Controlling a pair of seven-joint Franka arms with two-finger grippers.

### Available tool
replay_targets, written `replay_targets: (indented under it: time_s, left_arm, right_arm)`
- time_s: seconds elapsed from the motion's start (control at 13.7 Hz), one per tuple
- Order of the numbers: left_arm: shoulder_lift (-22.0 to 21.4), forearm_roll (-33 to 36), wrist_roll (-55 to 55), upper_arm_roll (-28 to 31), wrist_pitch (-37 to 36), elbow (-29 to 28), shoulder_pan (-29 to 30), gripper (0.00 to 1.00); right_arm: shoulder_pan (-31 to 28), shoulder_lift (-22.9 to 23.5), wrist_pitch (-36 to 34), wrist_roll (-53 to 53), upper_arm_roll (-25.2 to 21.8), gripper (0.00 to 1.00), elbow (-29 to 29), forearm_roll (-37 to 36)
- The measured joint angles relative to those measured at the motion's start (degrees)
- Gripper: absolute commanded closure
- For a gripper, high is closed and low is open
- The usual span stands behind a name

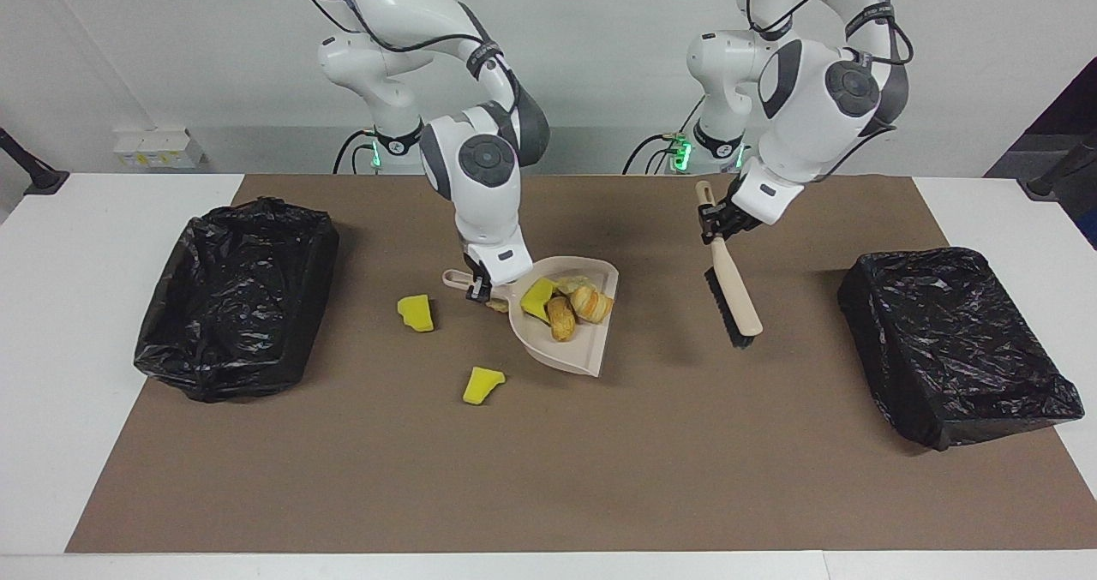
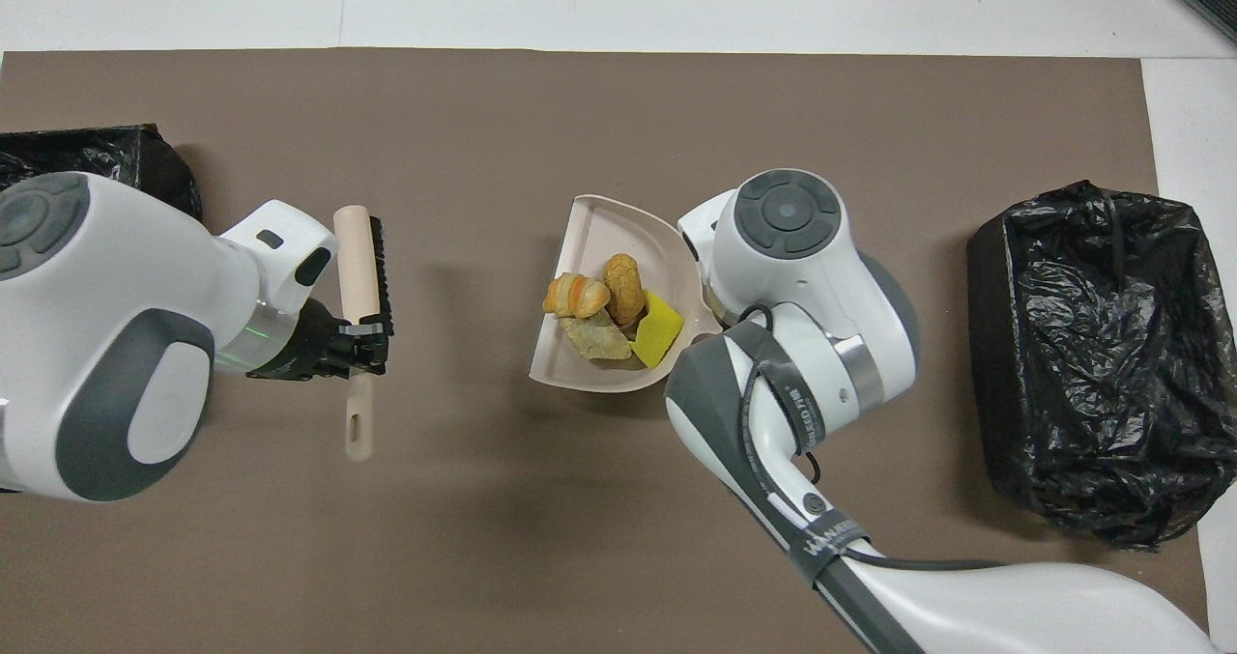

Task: Sweep and dump trash in bin
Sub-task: 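Carry the dustpan to the bin with the right gripper and tip it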

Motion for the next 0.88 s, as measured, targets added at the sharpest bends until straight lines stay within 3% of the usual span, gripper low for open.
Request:
replay_targets:
  time_s: [0.44,0.66,0.88]
  left_arm:
    - [0.00,0.20,1.48,-0.52,-0.44,0.01,0.94,1.00]
    - [0.00,0.58,1.48,-0.52,-0.70,0.01,0.94,1.00]
    - [-0.01,0.66,1.71,-0.53,-0.77,-0.02,0.94,1.00]
  right_arm:
    - [-11.45,-8.24,-17.89,-10.14,-0.74,1.00,3.49,-0.44]
    - [-24.67,-10.83,-23.03,-23.07,-1.43,1.00,5.31,-2.09]
    - [-36.49,-10.79,-22.11,-36.41,-1.82,1.00,6.35,-11.79]
